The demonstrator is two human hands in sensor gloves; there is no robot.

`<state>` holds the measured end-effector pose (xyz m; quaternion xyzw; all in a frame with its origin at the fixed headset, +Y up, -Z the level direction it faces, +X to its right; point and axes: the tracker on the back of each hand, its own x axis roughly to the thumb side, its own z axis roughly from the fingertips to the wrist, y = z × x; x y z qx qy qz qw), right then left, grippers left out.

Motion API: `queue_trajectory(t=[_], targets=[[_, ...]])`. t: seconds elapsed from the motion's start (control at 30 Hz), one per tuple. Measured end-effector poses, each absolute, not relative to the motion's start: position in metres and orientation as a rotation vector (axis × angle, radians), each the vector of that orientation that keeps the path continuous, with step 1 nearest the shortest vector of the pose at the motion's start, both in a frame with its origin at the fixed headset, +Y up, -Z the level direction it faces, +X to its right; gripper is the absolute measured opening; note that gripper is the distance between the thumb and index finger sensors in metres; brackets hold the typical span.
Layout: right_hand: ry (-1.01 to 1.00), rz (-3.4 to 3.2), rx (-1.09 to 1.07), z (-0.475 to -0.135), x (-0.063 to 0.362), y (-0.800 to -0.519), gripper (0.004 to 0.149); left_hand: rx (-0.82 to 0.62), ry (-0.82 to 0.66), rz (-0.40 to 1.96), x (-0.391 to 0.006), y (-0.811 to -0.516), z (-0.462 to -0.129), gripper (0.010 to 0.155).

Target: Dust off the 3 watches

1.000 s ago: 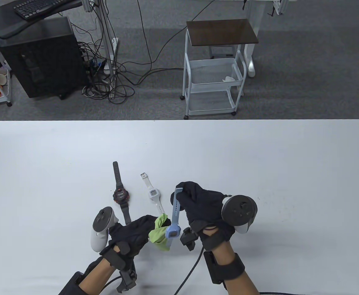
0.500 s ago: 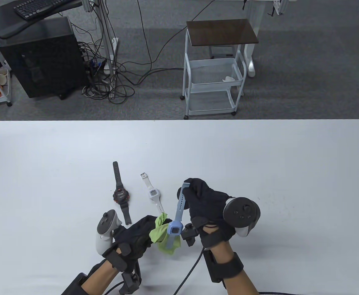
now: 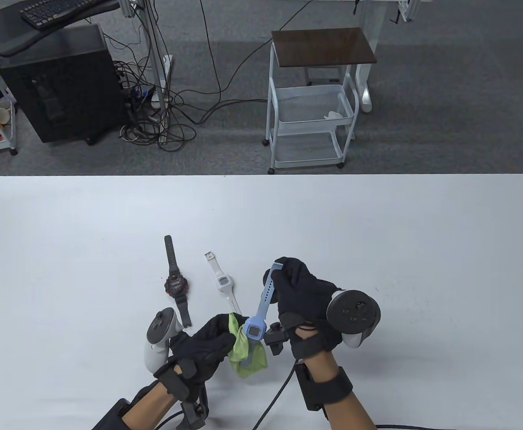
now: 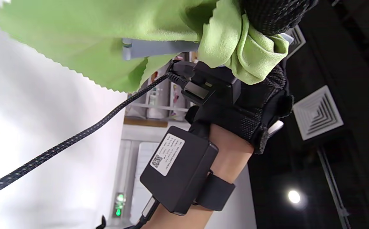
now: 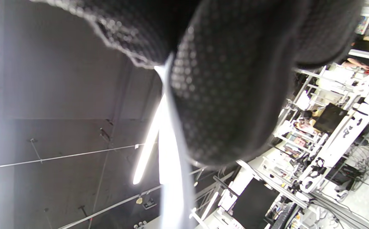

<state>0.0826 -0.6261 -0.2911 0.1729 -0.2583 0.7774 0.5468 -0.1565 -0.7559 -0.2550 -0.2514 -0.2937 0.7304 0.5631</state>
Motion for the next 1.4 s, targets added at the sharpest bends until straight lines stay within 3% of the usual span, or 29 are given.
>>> queue_trajectory(t=[0.17,0.3,0.4,0.7,1.0,1.13,1.4], targets=[[-0.589,1.776,0.430,-0.289,0.077,-0.628,0.038,-0.638,-0.693,1.689,-0.152,-0.756,-0.253,0.080],[-0.569,1.773,0.468,-0.287,0.072,-0.628,0.038,-0.679,-0.751,1.668,-0.149,-0.753,-0.251,0.069],[-0.572,1.755,0.473,-0.288,0.072,-0.628,0.038,-0.613,-0.764,1.629,-0.149,-0.750,-0.251,0.061],[-0.579,1.722,0.485,-0.290,0.071,-0.631,0.038,-0.452,-0.773,1.489,-0.153,-0.745,-0.251,0.058],[-0.556,1.702,0.493,-0.292,0.070,-0.633,0.038,-0.524,-0.706,1.579,-0.153,-0.754,-0.252,0.063],[-0.561,1.688,0.504,-0.291,0.067,-0.634,0.038,-0.463,-0.655,1.584,-0.160,-0.755,-0.254,0.061],[-0.553,1.648,0.504,-0.290,0.069,-0.631,0.038,-0.344,-0.686,1.415,-0.163,-0.745,-0.254,0.055]])
